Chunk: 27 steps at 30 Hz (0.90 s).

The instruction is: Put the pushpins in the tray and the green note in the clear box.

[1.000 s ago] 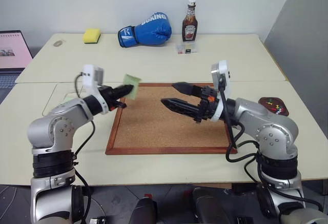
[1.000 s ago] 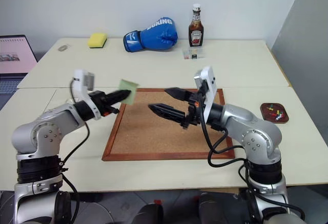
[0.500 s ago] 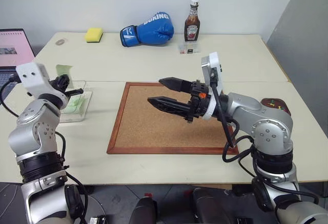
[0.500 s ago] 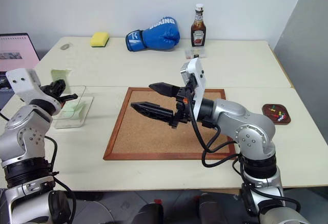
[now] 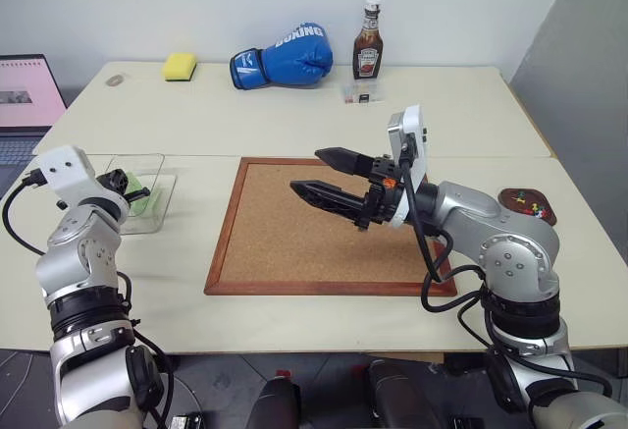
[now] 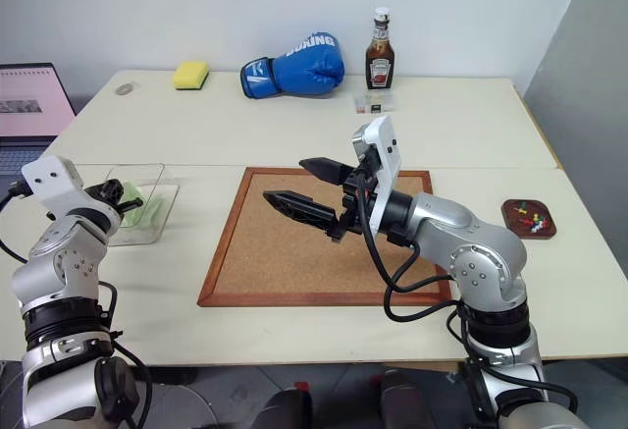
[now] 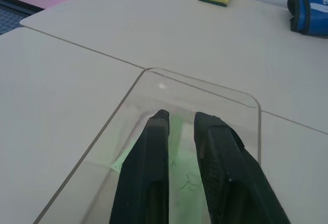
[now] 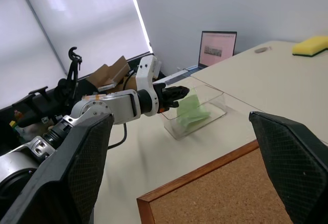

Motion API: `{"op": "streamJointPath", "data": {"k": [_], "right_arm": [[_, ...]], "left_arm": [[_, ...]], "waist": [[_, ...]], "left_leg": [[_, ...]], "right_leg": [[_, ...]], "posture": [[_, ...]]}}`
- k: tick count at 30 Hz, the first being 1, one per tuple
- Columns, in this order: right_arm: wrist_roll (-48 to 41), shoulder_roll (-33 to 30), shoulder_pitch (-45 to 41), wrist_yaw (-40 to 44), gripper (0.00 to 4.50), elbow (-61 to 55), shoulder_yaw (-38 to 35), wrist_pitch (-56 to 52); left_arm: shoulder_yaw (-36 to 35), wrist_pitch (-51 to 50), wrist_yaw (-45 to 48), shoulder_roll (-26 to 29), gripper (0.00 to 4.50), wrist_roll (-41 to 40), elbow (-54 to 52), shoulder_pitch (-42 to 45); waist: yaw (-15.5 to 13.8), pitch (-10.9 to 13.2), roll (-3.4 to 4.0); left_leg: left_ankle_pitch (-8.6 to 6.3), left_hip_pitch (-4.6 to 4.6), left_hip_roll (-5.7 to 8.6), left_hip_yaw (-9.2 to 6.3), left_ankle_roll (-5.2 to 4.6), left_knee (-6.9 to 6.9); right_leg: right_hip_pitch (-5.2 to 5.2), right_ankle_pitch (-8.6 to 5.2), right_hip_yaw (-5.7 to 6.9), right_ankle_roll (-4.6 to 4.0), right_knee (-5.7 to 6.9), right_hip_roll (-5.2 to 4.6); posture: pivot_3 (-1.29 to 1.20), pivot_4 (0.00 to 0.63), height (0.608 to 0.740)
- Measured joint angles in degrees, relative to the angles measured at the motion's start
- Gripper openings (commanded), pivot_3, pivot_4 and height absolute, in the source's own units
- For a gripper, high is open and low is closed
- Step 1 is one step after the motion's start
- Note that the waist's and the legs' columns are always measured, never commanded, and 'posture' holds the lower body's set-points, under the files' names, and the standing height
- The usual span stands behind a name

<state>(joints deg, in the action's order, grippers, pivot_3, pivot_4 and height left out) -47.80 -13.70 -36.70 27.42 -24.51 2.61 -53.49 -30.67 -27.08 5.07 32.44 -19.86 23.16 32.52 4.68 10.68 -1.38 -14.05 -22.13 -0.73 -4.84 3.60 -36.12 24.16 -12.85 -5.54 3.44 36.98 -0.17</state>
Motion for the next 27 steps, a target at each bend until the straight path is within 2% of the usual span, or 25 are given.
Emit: {"op": "streamJointPath", "data": {"k": [7,11,13,18,21,24,27], "right_arm": [[1.02,-1.50,0.42,-0.45,4.50,-0.08,-0.09,0.36],[1.88,-3.46,3.37,-2.05,4.50,-0.55,-1.28,0.47],[5.52,-4.24,4.97,-4.72,4.50,-0.68,-1.53,2.08],[19.89,-5.54,10.16,-13.10,4.50,0.07,-0.19,9.96],[28.82,-6.40,15.70,-17.81,4.50,0.71,1.67,14.48],[33.40,-5.51,20.64,-20.25,4.50,1.00,2.31,16.88],[35.67,-5.25,23.71,-20.93,4.50,0.24,2.99,18.25]], "left_arm": [[1.47,1.35,0.90,0.03,3.17,1.06,-0.43,-0.59],[5.44,1.83,2.66,-0.33,3.94,2.37,-5.60,-2.58],[6.74,2.48,3.01,-1.43,4.34,2.94,-8.92,-3.05],[13.27,3.67,1.71,-8.25,4.44,4.88,-19.94,-6.43],[19.73,4.21,0.20,-14.40,4.44,7.36,-27.24,-11.98],[25.42,4.02,-1.94,-20.09,4.44,9.57,-31.02,-17.03],[27.31,4.01,-3.56,-22.06,4.44,11.32,-33.01,-19.83]], "waist": [[0.07,0.00,0.00],[-0.31,0.00,-0.02],[-0.47,0.00,-0.02],[-1.36,-0.01,-0.04],[-1.44,-0.02,-0.05],[-1.36,-0.02,-0.06],[-1.31,-0.01,-0.07]], "left_leg": [[0.00,0.00,0.00,0.00,0.00,0.01],[0.00,-0.07,0.01,-0.02,0.01,0.00],[0.00,-0.07,0.02,0.00,0.01,0.00],[0.00,-0.08,0.04,0.04,0.02,0.00],[-0.01,-0.09,0.05,0.10,0.05,0.01],[-0.01,-0.10,0.04,0.10,0.05,0.00],[0.00,0.04,0.02,0.09,0.03,0.00]], "right_leg": [[0.00,0.00,0.00,0.00,-0.01,0.00],[0.00,0.00,0.01,0.00,-0.03,-0.03],[0.01,0.00,-0.01,0.00,-0.05,-0.04],[0.03,0.00,-0.05,0.01,-0.06,-0.05],[0.02,0.00,-0.12,0.00,-0.09,-0.07],[0.07,0.00,-0.14,0.00,-0.04,-0.04],[0.02,0.00,-0.14,0.00,0.01,0.01]], "posture": [[0.00,0.150,0.740],[0.00,0.150,0.740],[0.00,0.150,0.740],[0.00,0.150,0.740],[0.00,0.150,0.740],[0.00,0.150,0.740],[0.00,0.150,0.740]]}}
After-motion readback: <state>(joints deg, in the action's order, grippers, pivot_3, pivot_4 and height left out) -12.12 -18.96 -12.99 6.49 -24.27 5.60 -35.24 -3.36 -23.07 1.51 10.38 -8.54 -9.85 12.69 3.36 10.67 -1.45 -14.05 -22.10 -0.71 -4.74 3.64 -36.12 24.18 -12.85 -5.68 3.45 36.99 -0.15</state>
